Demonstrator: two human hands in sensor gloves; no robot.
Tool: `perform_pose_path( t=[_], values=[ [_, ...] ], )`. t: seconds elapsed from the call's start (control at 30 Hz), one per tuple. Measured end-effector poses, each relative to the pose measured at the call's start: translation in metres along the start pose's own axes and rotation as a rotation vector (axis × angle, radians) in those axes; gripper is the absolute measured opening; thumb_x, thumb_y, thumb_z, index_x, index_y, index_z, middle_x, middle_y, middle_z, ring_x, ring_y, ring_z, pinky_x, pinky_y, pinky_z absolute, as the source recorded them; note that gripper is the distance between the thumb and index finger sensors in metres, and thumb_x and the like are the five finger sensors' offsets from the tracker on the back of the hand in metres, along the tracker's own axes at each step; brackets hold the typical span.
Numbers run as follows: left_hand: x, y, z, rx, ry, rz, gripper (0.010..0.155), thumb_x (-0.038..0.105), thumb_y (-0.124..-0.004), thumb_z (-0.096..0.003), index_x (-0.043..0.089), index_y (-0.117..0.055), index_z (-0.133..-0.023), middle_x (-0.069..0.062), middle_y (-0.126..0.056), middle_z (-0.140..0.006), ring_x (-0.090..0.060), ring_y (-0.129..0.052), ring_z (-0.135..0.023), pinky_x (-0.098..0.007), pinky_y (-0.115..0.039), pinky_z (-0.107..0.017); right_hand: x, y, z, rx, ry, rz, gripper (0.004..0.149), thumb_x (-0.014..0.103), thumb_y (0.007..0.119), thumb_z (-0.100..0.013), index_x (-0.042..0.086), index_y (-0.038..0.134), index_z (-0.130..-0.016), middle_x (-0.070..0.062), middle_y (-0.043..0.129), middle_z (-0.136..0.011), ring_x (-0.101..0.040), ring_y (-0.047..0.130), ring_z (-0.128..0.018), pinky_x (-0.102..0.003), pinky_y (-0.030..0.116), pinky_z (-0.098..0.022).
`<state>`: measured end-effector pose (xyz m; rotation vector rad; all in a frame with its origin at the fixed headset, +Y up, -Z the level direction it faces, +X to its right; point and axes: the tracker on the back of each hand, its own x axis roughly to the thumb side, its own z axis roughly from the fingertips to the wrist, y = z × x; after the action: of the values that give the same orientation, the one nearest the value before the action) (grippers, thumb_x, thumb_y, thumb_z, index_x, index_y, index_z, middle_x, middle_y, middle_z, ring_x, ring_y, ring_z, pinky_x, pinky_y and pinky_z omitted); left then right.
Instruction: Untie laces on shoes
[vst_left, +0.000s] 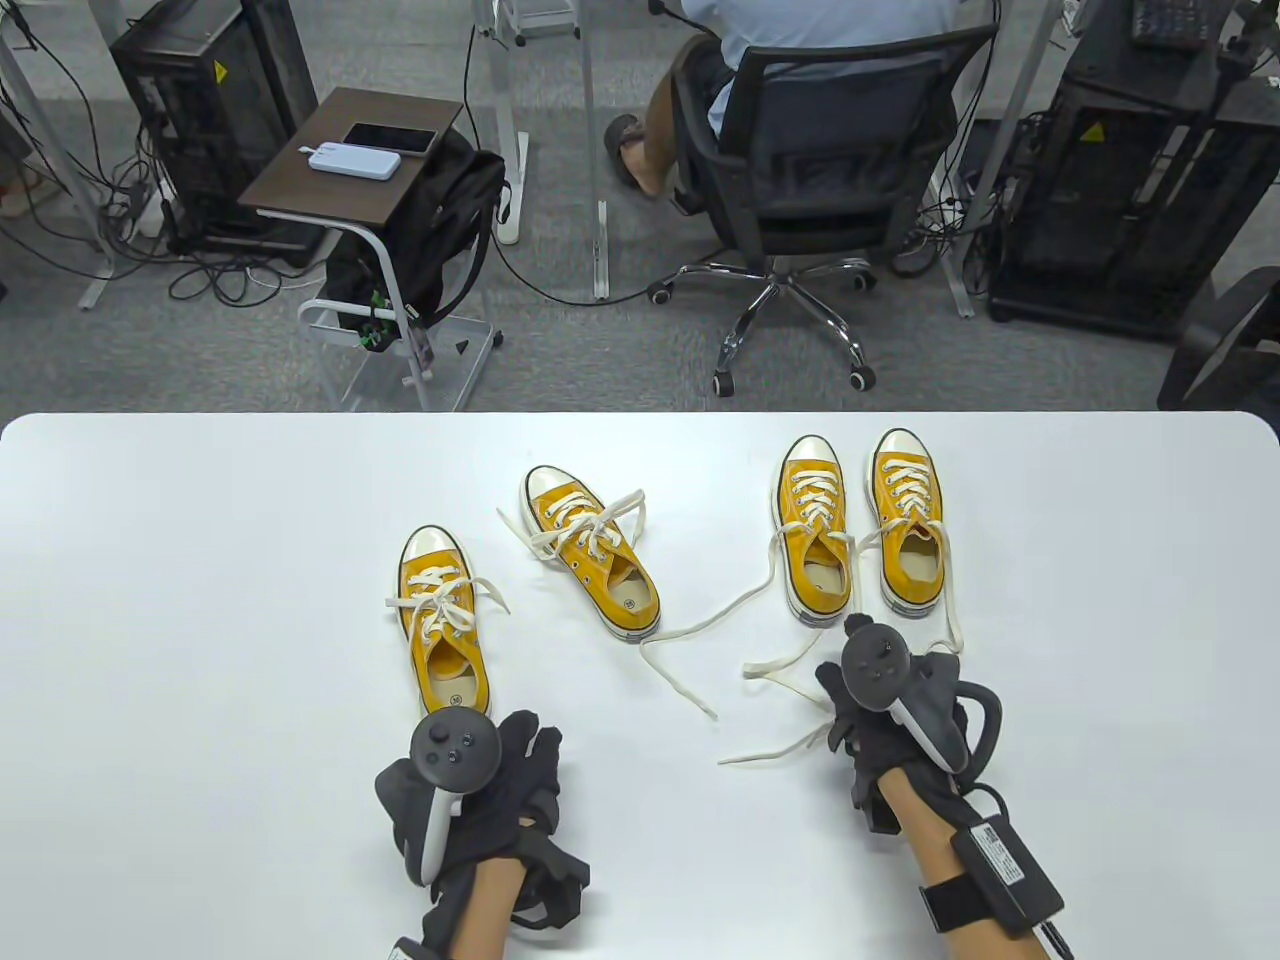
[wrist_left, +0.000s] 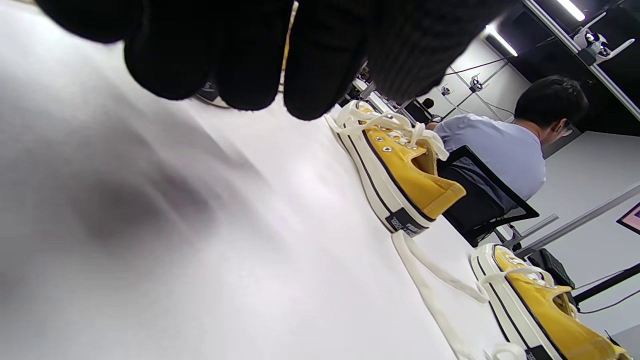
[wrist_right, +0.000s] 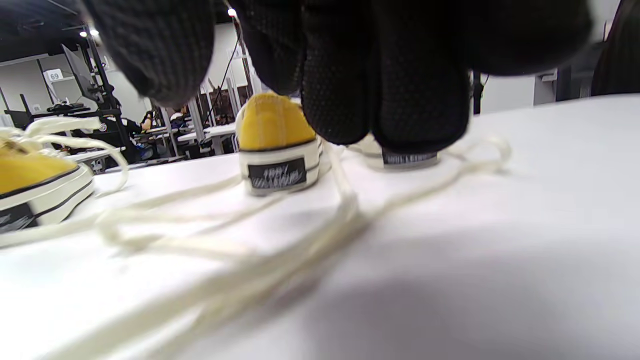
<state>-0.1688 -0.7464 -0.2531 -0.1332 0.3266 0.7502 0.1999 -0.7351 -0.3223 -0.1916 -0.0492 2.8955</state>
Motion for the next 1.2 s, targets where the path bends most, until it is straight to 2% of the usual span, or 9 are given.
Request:
perform_pose_path(
  t=[0.13, 0.2, 0.3, 0.47, 0.57, 0.77, 1.07, 1.17, 1.2],
  values=[
    [0.004, -0.004, 0.002, -0.020, -0.028, -0.007, 0.059, 0.049, -0.070, -0.0513, 0.021, -0.079, -0.102, -0.020, -0.077, -0.099, -0.047, -0.080, -0.079, -0.055, -0.073, -0.051, -0.002, 0.007, 0.015, 0.073, -0.008, -0.047, 0.070, 0.048, 0.082, -0.042, 0.013, 0.067, -0.101, -0.025, 0.086, -0.088, -0.044, 0.093, -0.061, -0.056, 0.076, -0.042],
    [0.007, -0.006, 0.004, -0.022, -0.039, -0.016, 0.059, 0.049, -0.071, -0.0513, 0.021, -0.079, -0.102, -0.020, -0.077, -0.099, -0.047, -0.080, -0.079, -0.055, -0.073, -0.051, -0.003, 0.009, 0.020, 0.075, -0.013, -0.080, 0.069, 0.048, 0.082, -0.042, 0.013, 0.068, -0.100, -0.025, 0.086, -0.088, -0.044, 0.093, -0.061, -0.057, 0.076, -0.043],
    [0.014, -0.007, 0.006, -0.017, -0.080, -0.033, 0.059, 0.049, -0.071, -0.0513, 0.021, -0.079, -0.102, -0.020, -0.077, -0.099, -0.047, -0.080, -0.079, -0.055, -0.073, -0.051, -0.005, 0.009, 0.021, 0.115, -0.013, -0.134, 0.070, 0.048, 0.081, -0.042, 0.013, 0.068, -0.101, -0.026, 0.086, -0.088, -0.044, 0.093, -0.062, -0.057, 0.076, -0.043],
    [0.038, -0.009, 0.002, 0.057, -0.149, -0.107, 0.057, 0.048, -0.073, -0.0507, 0.024, -0.079, -0.103, -0.020, -0.077, -0.100, -0.047, -0.079, -0.080, -0.056, -0.072, -0.053, -0.007, 0.013, 0.020, 0.153, -0.032, -0.157, 0.069, 0.048, 0.080, -0.042, 0.012, 0.069, -0.100, -0.026, 0.086, -0.088, -0.044, 0.093, -0.062, -0.057, 0.076, -0.043],
    [0.055, -0.008, -0.008, 0.055, -0.143, -0.146, 0.058, 0.048, -0.076, -0.0501, 0.030, -0.075, -0.105, -0.019, -0.077, -0.100, -0.046, -0.079, -0.081, -0.056, -0.072, -0.053, -0.010, 0.009, 0.020, 0.144, -0.027, -0.208, 0.068, 0.047, 0.081, -0.042, 0.012, 0.070, -0.099, -0.027, 0.086, -0.088, -0.045, 0.093, -0.061, -0.057, 0.075, -0.042],
    [0.097, -0.015, -0.046, 0.048, -0.112, -0.281, 0.062, 0.050, -0.079, -0.0483, 0.035, -0.070, -0.108, -0.017, -0.077, -0.100, -0.045, -0.079, -0.082, -0.056, -0.072, -0.053, -0.010, 0.010, 0.020, 0.170, -0.049, -0.224, 0.067, 0.048, 0.080, -0.042, 0.012, 0.071, -0.098, -0.027, 0.086, -0.087, -0.044, 0.093, -0.060, -0.057, 0.076, -0.042],
    [0.129, -0.065, -0.100, 0.015, -0.060, -0.480, 0.066, 0.052, -0.081, -0.0468, 0.040, -0.064, -0.109, -0.014, -0.082, -0.097, -0.042, -0.083, -0.080, -0.054, -0.074, -0.051, -0.011, 0.004, 0.021, 0.194, -0.059, -0.303, 0.065, 0.048, 0.080, -0.043, 0.013, 0.073, -0.097, -0.027, 0.087, -0.087, -0.045, 0.093, -0.060, -0.057, 0.076, -0.042],
    [0.130, -0.079, -0.113, 0.032, -0.025, -0.546, 0.059, 0.052, -0.081, -0.0464, 0.041, -0.073, -0.104, -0.011, -0.086, -0.090, -0.040, -0.086, -0.076, -0.053, -0.075, -0.050, -0.016, 0.001, 0.020, 0.197, -0.046, -0.343, 0.066, 0.048, 0.080, -0.043, 0.013, 0.073, -0.097, -0.027, 0.087, -0.086, -0.045, 0.094, -0.059, -0.057, 0.076, -0.041],
    [0.131, -0.080, -0.114, 0.062, -0.034, -0.556, 0.052, 0.050, -0.081, -0.0463, 0.040, -0.080, -0.098, -0.011, -0.088, -0.086, -0.039, -0.088, -0.073, -0.052, -0.076, -0.049, -0.017, 0.001, 0.020, 0.198, -0.042, -0.349, 0.065, 0.048, 0.080, -0.043, 0.013, 0.074, -0.097, -0.027, 0.087, -0.086, -0.045, 0.093, -0.059, -0.057, 0.076, -0.041]
  ],
)
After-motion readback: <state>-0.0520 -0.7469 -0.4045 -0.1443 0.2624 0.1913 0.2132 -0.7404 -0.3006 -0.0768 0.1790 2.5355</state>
